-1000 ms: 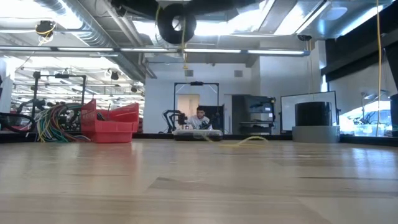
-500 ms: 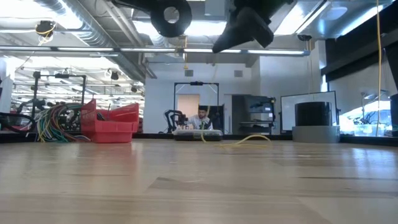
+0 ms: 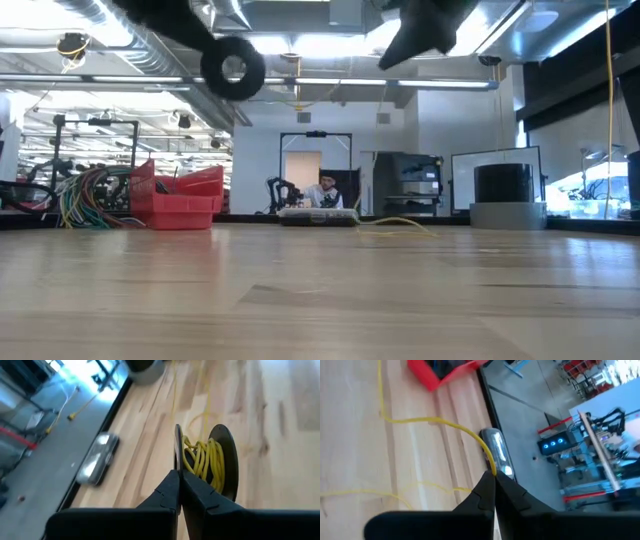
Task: Coil cords
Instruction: Uncoil the yellow wire from the spool
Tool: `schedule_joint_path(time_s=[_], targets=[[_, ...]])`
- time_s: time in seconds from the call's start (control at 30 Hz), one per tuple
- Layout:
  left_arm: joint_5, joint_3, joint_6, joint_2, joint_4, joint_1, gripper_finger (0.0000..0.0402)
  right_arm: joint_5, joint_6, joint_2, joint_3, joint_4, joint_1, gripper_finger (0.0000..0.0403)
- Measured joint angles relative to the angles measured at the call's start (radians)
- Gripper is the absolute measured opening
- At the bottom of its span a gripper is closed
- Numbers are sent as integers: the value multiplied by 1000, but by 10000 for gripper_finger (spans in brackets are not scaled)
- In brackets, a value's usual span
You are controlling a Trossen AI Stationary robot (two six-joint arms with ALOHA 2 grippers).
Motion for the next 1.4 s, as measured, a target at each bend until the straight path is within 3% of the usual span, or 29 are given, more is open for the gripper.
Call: schedule_joint_path(time_s=[0.2, 0.37, 0.43, 0.57, 0.7, 1.07, 1.27, 1.4], targets=[[0, 0, -105, 2, -121, 48, 5, -8, 54, -50, 0, 47, 27, 5], [-15, 0, -182, 2, -176, 114, 5, -38, -11, -64, 0, 167, 87, 5], [-67, 0, -217, 2, -184, 142, 5, -106, -58, -64, 0, 205, 111, 5], [-204, 0, -306, 2, -177, 185, 5, -366, -115, -64, 0, 237, 126, 5], [-246, 0, -354, 2, -172, 205, 5, -539, -110, -57, 0, 239, 122, 5], [-262, 0, -264, 3, -81, 177, 5, -620, -57, 32, -6, 268, 124, 14], [-264, 0, -247, 3, -74, 176, 5, -565, 58, 44, -2, 197, 124, 86], [-263, 0, -207, 3, -72, 159, 5, -542, 156, 39, 67, -45, 124, 125]])
